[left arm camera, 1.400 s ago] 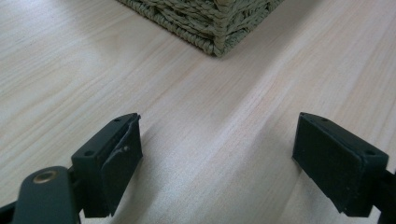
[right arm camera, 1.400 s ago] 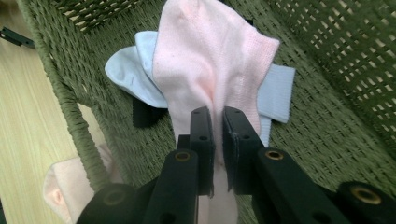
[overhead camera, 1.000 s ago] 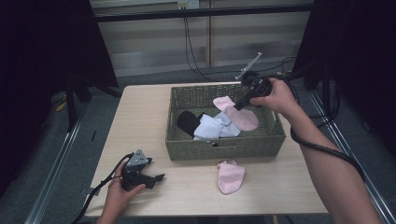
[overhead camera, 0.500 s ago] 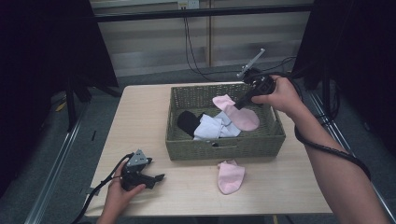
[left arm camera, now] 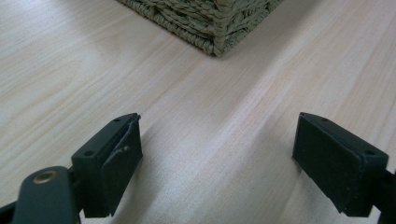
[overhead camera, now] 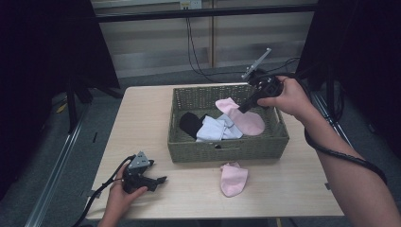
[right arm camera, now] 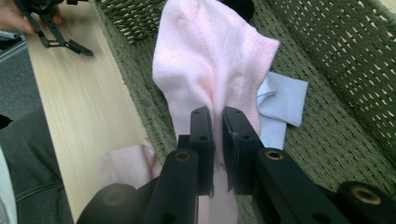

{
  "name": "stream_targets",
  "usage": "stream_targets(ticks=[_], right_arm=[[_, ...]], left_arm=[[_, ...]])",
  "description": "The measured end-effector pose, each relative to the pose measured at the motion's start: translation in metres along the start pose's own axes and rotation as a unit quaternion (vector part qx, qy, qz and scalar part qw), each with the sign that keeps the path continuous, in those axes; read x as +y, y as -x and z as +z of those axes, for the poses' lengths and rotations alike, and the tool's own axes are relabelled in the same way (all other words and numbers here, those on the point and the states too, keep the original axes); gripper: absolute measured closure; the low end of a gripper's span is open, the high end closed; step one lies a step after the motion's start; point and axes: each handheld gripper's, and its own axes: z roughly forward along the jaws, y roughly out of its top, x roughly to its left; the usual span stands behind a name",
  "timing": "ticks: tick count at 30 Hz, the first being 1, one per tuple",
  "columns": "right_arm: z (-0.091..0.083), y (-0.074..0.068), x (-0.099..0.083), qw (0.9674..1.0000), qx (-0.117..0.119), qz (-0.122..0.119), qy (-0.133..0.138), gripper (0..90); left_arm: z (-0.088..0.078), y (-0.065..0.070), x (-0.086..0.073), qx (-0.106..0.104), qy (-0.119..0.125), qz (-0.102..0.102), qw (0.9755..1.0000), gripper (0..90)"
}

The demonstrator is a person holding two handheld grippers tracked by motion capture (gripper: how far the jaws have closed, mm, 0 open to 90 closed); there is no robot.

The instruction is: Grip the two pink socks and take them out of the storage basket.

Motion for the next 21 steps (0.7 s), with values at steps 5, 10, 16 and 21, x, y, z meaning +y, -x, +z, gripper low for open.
stream_targets(ticks=[5,10,16,21], right_arm=[[-0.003,-0.005,-0.006,1.0000,0.008,-0.002,0.002,82.7],[-0.004,-0.011,-0.013,0.9999,0.010,-0.009,0.001,82.7],[-0.008,-0.022,-0.020,0.9995,0.017,-0.026,0.007,82.6],[-0.007,-0.029,-0.023,0.9993,0.023,-0.029,0.007,82.6]], left_arm=[[0.000,0.000,0.000,0.000,0.000,0.000,1.0000,15.1],[0.000,0.000,0.000,0.000,0.001,0.000,1.0000,15.1],[0.000,0.000,0.000,-0.001,0.001,-0.002,1.0000,15.1],[0.000,0.000,0.000,-0.001,0.001,-0.003,1.0000,15.1]])
